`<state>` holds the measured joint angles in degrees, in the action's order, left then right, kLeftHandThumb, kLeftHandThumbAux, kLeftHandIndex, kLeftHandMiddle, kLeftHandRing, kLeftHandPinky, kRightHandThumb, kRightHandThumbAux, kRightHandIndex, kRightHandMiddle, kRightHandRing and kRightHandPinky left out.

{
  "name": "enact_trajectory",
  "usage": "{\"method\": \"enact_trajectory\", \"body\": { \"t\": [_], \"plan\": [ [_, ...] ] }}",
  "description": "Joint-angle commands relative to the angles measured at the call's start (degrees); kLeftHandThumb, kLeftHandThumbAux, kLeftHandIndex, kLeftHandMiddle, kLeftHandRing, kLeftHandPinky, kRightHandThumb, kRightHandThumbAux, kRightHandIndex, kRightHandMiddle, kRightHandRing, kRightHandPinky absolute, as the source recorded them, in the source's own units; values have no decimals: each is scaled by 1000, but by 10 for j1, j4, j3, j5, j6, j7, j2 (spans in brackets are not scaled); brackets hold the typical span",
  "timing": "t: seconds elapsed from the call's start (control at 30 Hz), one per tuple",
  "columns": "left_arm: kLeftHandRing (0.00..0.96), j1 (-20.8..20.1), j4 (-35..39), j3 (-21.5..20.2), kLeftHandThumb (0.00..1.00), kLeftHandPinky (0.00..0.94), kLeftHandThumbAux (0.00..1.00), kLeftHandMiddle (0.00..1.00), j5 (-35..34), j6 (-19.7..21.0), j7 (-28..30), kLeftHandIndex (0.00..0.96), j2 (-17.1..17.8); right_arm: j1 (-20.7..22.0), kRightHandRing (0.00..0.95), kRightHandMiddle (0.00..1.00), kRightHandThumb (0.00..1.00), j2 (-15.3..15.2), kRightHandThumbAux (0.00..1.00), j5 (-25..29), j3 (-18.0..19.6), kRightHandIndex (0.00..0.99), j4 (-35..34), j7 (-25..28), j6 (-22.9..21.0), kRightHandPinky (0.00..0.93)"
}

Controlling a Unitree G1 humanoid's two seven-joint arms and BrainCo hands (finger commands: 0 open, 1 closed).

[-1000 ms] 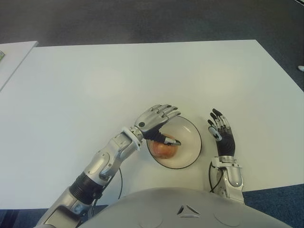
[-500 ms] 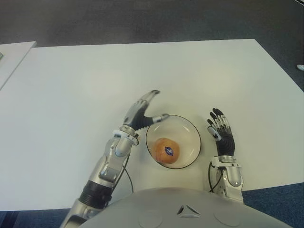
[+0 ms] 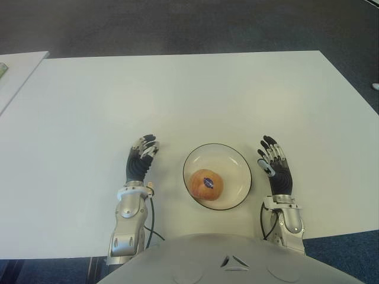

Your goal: Put the apples into the plate.

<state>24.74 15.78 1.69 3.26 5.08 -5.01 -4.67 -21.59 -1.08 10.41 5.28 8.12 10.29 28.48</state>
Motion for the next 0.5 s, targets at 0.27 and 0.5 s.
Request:
{"method": "enact_trajectory", "body": {
  "t": [0.27, 0.5],
  "plan": [
    [258, 12, 9, 17, 72, 275, 572, 243, 19, -26, -20, 237, -4, -25, 56, 112, 223, -2, 578, -4, -5, 97, 28, 3, -40, 66],
    [228, 57, -47, 30, 44, 226, 559, 234, 31, -102, -26, 258, 3, -28, 50, 105, 199, -8, 574, -1, -5, 94, 24, 8, -47, 63]
  ]
}}
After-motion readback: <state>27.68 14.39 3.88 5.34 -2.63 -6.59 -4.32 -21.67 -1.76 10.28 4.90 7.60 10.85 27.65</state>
